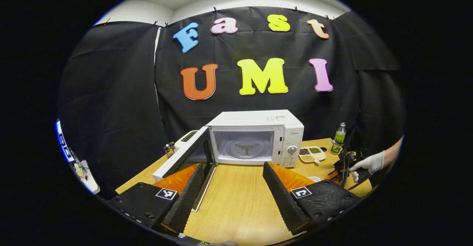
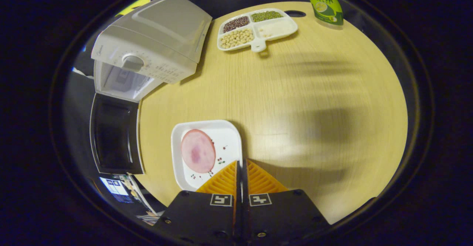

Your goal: Open the microwave oven with the left hand, put the food in, and close the microwave oven.

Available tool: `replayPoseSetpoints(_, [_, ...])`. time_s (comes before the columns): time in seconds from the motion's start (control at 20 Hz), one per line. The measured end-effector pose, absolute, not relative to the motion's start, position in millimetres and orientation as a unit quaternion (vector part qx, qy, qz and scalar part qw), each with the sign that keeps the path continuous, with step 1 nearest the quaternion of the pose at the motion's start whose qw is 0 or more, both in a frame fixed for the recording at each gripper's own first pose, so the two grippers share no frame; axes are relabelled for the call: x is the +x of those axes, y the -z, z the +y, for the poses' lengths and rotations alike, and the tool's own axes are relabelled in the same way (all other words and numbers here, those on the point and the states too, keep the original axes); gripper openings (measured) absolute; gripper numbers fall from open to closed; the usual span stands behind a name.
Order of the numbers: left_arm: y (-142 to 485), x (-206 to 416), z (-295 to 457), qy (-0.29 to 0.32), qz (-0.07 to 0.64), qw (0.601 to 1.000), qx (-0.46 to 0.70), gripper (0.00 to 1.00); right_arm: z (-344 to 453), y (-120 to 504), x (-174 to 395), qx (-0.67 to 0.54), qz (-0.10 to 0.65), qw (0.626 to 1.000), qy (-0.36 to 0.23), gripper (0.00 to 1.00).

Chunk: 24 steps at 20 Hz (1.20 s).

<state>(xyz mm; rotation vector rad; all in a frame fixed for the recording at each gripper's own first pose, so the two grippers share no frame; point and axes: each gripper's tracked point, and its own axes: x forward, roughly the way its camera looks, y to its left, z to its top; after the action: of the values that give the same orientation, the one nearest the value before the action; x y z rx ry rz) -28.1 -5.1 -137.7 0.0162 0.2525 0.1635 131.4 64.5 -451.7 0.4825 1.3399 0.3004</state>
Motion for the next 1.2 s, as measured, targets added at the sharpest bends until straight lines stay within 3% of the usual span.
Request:
replayPoseSetpoints(0.25, [136,-23,18,-0.051,0.12,0.991,0.021,0.96,84,427,132,0.271,0.573,0.764,-0.119,0.0])
replayPoseSetpoints(0.55, [135,-29,46,-0.017,0.124,0.992,0.013,0.96,143,377,141,0.327,0.497,0.795,-0.119,0.04])
replayPoseSetpoints(0.8, [129,-33,65,0.001,0.126,0.992,0.02,0.96,204,348,165,0.376,0.422,0.82,-0.091,0.04])
replayPoseSetpoints(0.85, [129,-34,67,0.004,0.128,0.991,0.025,0.96,217,345,171,0.387,0.404,0.824,-0.085,0.0])
replayPoseSetpoints(1.2, [129,-32,81,0.024,0.134,0.99,0.035,0.96,289,325,203,0.47,0.295,0.831,-0.017,0.04])
